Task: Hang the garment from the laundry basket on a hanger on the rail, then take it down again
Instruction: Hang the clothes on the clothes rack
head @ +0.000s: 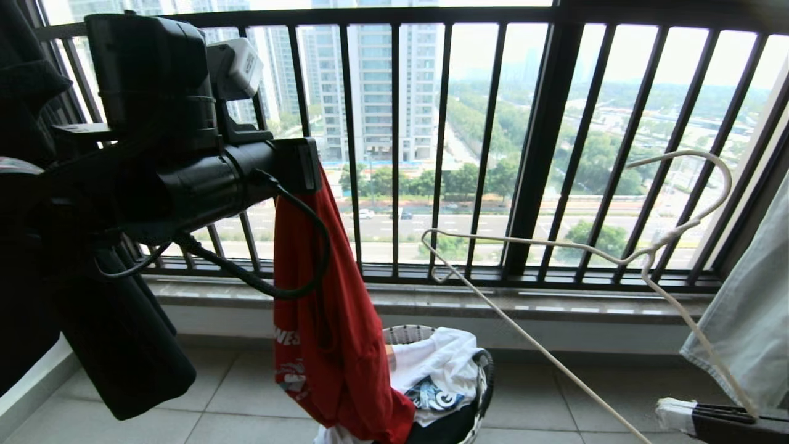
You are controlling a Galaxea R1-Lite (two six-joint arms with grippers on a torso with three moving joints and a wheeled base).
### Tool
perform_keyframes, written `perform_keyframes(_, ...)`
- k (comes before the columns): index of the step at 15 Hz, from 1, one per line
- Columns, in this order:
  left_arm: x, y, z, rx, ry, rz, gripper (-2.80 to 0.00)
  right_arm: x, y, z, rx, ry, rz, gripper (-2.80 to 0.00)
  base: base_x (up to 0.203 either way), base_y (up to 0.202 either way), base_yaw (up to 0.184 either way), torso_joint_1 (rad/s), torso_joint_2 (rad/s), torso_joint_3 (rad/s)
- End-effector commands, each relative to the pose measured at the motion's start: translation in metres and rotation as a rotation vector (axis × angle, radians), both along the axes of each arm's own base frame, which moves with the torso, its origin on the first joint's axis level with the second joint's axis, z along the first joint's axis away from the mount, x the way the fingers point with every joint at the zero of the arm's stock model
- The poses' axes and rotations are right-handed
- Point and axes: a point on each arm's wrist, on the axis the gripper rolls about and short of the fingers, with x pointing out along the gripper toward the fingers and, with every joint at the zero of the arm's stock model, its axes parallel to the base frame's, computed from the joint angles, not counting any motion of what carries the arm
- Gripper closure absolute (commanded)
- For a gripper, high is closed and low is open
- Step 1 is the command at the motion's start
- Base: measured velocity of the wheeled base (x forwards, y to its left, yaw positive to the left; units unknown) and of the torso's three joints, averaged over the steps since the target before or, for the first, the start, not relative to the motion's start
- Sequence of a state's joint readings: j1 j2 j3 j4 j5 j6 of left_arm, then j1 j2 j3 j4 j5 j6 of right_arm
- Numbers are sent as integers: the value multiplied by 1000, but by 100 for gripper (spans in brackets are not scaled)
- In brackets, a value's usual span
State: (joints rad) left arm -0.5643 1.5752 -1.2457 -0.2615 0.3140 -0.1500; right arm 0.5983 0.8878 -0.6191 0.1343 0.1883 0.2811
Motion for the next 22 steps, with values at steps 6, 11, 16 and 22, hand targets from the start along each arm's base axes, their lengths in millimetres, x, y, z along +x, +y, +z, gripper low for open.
perform_keyframes(6,12,-3,-7,9,18,16,0,5,10,7,45,18,234,0,0,0,0,0,0,0)
perform_keyframes(11,4,2,2,-6,-7,14,0,34,33,8,58,55,316,0,0,0,0,0,0,0)
perform_keyframes(16,4,10,11,-22,-33,38,0,55,54,19,42,38,357,0,0,0,0,0,0,0)
perform_keyframes(22,-8,19,21,-37,-57,33,0,75,69,14,33,47,356,0,0,0,0,0,0,0)
